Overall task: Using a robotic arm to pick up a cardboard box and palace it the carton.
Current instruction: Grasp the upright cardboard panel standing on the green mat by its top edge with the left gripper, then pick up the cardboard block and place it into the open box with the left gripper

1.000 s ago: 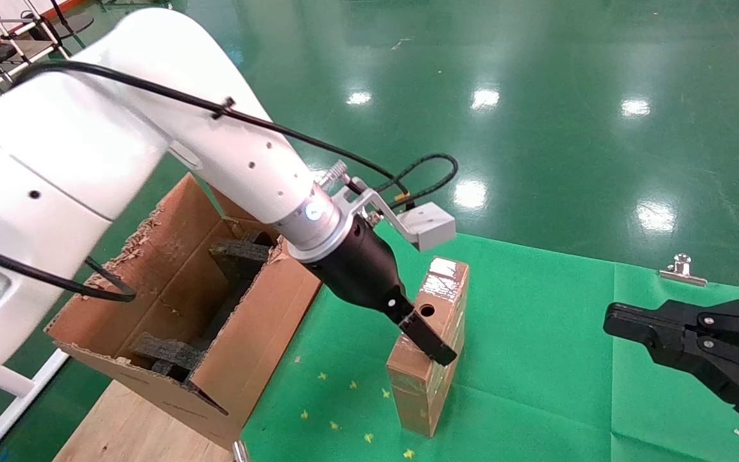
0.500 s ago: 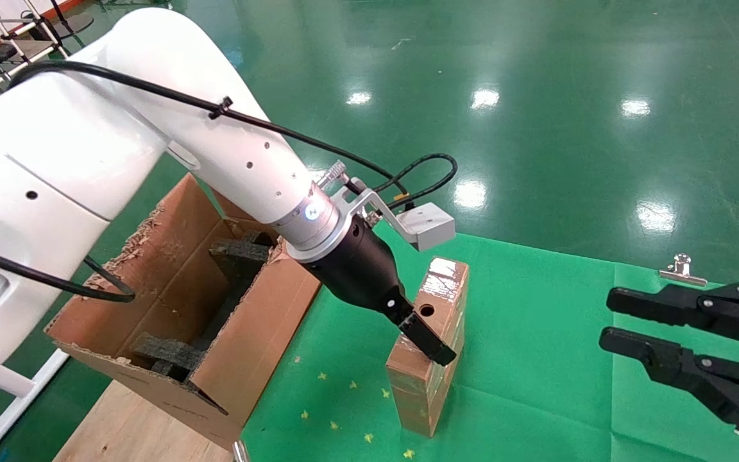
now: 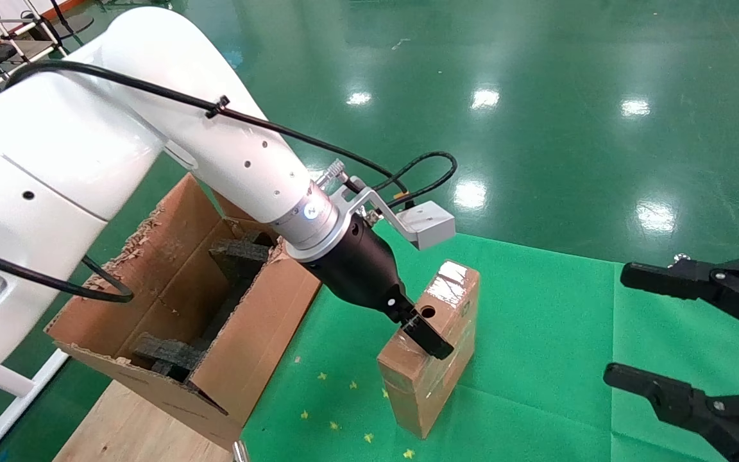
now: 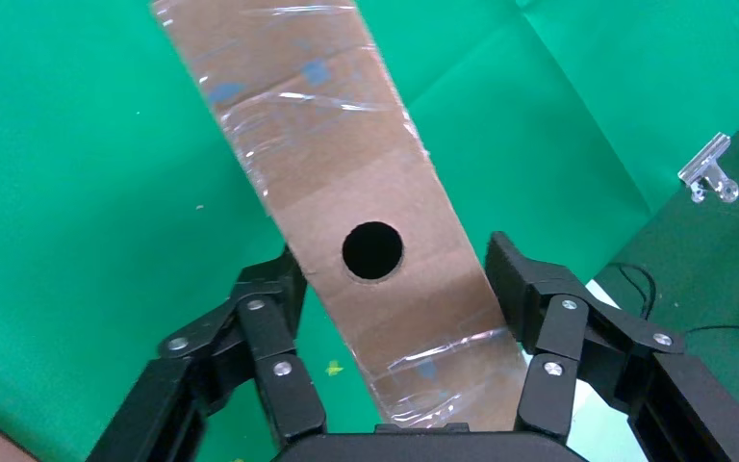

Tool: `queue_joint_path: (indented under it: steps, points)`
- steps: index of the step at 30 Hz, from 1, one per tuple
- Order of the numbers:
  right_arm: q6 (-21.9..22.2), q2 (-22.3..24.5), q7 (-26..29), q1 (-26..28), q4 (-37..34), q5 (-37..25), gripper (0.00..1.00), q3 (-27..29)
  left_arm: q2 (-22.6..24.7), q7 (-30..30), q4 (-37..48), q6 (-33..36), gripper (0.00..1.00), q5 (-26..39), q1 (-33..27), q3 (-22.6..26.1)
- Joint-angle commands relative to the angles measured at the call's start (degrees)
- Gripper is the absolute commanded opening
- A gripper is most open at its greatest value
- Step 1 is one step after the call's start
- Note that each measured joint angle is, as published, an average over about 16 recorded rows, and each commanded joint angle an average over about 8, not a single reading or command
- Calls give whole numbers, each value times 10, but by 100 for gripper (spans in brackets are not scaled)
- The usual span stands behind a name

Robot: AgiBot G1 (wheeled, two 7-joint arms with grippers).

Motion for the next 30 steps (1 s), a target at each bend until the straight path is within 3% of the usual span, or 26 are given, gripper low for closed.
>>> queue_joint_path:
  steps: [1, 9, 17, 24, 30]
  points:
    - [0, 0, 0, 0, 0, 0, 100, 0, 0, 0, 0, 0, 0, 0, 0, 0]
    - [0, 0, 0, 0, 0, 0, 100, 0, -9, -6, 1, 1, 0, -3, -6, -3]
    - [0, 0, 0, 0, 0, 0, 100, 0, -56, -18, -2, -11, 0, -25, -37, -32]
    - [0, 0, 0, 0, 0, 0, 100, 0, -112, -3, 24, -41, 0, -39, -99, -78]
    - [0, 0, 0, 0, 0, 0, 100, 0, -151, 36, 76, -61, 0, 6, -168, -90]
